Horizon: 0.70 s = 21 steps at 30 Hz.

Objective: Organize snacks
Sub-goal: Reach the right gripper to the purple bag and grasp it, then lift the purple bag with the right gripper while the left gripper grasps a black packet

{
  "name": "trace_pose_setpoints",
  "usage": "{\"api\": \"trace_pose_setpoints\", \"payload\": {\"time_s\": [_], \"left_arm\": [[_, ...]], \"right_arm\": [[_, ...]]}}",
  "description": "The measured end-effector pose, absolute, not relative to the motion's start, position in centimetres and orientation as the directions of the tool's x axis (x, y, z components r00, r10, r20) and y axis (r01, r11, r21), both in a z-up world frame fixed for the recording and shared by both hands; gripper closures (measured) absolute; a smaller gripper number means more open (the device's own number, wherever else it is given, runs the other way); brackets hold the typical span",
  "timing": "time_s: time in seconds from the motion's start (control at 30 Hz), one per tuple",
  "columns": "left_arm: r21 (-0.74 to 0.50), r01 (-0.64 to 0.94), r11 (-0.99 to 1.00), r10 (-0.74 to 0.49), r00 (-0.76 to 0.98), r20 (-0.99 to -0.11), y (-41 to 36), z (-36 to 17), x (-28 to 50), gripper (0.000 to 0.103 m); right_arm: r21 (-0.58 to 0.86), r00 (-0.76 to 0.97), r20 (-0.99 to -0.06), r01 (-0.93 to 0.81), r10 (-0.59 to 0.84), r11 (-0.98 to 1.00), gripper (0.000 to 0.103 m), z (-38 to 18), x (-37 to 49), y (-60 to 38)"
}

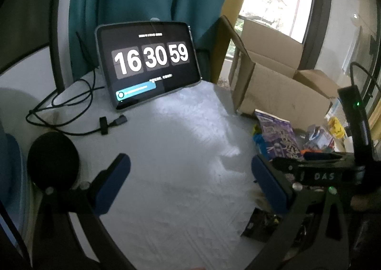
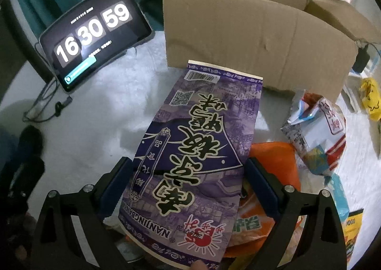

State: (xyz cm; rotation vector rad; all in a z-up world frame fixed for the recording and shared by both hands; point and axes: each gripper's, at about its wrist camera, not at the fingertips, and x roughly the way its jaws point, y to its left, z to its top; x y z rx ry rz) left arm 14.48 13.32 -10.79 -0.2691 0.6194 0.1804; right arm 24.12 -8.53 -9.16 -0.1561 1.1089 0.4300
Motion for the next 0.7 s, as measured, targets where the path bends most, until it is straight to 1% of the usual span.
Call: {"api": "trace_pose_setpoints", "payload": {"time_s": [0.1, 0.13, 0.17, 0.23, 0.33, 0.5, 0.7], "left_arm": [[-0.191, -0.241, 0.952, 0.083, 0.801, -0.593, 13.1, -10.7, 14.2, 0.0], [-0.191, -0.238, 0.952, 0.082, 0.801, -0.593, 13.0, -10.6, 14.1, 0.0], [-0.19, -0.235, 0.953, 0.079, 0.801, -0.593, 12.8, -10.5, 14.0, 0.0], [-0.191, -0.223, 0.956, 0.069, 0.802, -0.593, 12.5, -10.4, 13.8, 0.0], [-0.199, -0.188, 0.962, 0.033, 0.801, -0.598, 11.8, -9.9, 13.3, 0.0], [-0.219, -0.128, 0.967, -0.035, 0.789, -0.614, 9.8, -9.7, 13.1, 0.0], [-0.228, -0.009, 0.974, -0.154, 0.713, -0.685, 5.8, -10.9, 13.6, 0.0]], "right_arm": [[0.072, 0.376, -0.893, -0.426, 0.249, 0.902, 0.015, -9.3, 23.8, -8.5], [0.07, 0.381, -0.89, -0.43, 0.251, 0.9, 0.021, -9.3, 23.7, -8.5], [0.063, 0.386, -0.889, -0.431, 0.247, 0.9, 0.025, -9.4, 23.6, -8.7], [0.057, 0.4, -0.883, -0.429, 0.246, 0.901, 0.037, -9.2, 23.3, -9.0], [0.068, 0.413, -0.874, -0.418, 0.256, 0.906, 0.047, -8.7, 23.2, -9.7], [0.109, 0.479, -0.823, -0.392, 0.304, 0.913, 0.049, -5.8, 21.9, -11.3], [0.157, 0.559, -0.743, -0.388, 0.367, 0.908, 0.049, -2.2, 19.8, -14.5]]}}
